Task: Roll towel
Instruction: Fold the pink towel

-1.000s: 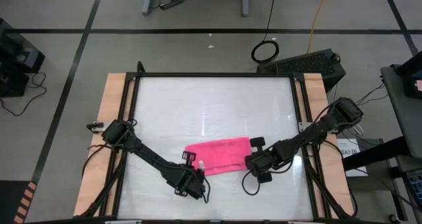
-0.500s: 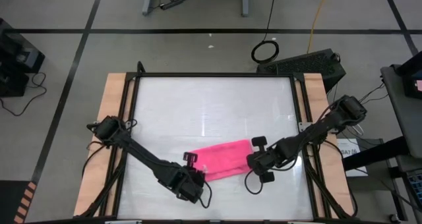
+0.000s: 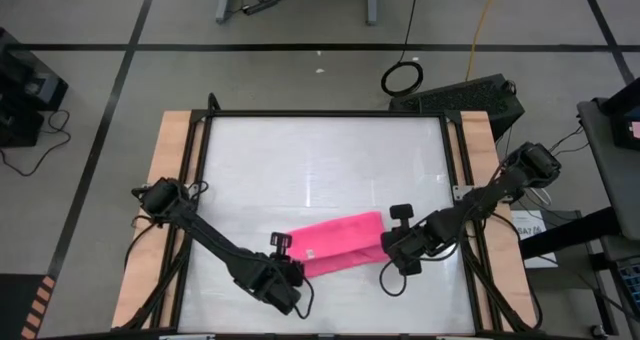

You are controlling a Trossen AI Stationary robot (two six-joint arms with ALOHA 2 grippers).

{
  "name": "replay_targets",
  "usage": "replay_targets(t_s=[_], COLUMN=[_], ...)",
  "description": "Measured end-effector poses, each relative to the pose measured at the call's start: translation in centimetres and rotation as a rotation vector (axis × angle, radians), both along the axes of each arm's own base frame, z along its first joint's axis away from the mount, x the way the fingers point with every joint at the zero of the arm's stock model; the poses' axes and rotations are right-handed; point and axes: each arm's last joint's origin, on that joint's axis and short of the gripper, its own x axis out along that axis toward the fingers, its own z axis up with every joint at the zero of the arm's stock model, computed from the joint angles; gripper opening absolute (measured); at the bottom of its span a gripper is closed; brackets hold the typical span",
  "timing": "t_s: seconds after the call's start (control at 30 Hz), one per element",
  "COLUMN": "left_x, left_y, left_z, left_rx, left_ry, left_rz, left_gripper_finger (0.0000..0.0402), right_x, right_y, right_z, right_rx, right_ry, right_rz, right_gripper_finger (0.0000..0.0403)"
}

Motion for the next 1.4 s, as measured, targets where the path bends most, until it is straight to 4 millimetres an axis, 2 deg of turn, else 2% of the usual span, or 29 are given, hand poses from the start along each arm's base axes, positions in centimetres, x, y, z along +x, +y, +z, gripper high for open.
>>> replay_targets(t_s=[0.2,0.3,0.73,1.03,1.23,1.4], left_x=[1.3,1.7,1.2,1.3,1.7,1.8], left_y=[-1.2,-1.5,-1.2,-1.7,-1.9,-1.8], left_z=[-0.3,-0.7,-1.9,-3.0,-3.0,-2.9], left_rx=[-0.113,-0.14,-0.145,-0.238,-0.253,-0.253], left_ry=[-0.066,-0.069,0.018,-0.016,-0.045,-0.055], left_rz=[-0.108,-0.148,-0.145,-0.18,-0.222,-0.227], left_gripper_finger=[0.0,0.0,0.0,0.0,0.0,0.0028], right_x=[0.3,0.2,-0.6,-1.0,-1.1,-0.9], right_y=[0.9,1.1,0.8,1.9,2.4,2.6], right_z=[0.1,0.1,-0.2,-0.2,-0.5,-1.1], right_rx=[0.141,0.148,0.131,0.216,0.238,0.241], right_ry=[0.007,0.01,0.101,0.133,0.153,0.176], right_rz=[0.055,0.067,0.061,0.132,0.156,0.18], right_gripper_finger=[0.0,0.0,0.0,0.0,0.0,0.0012])
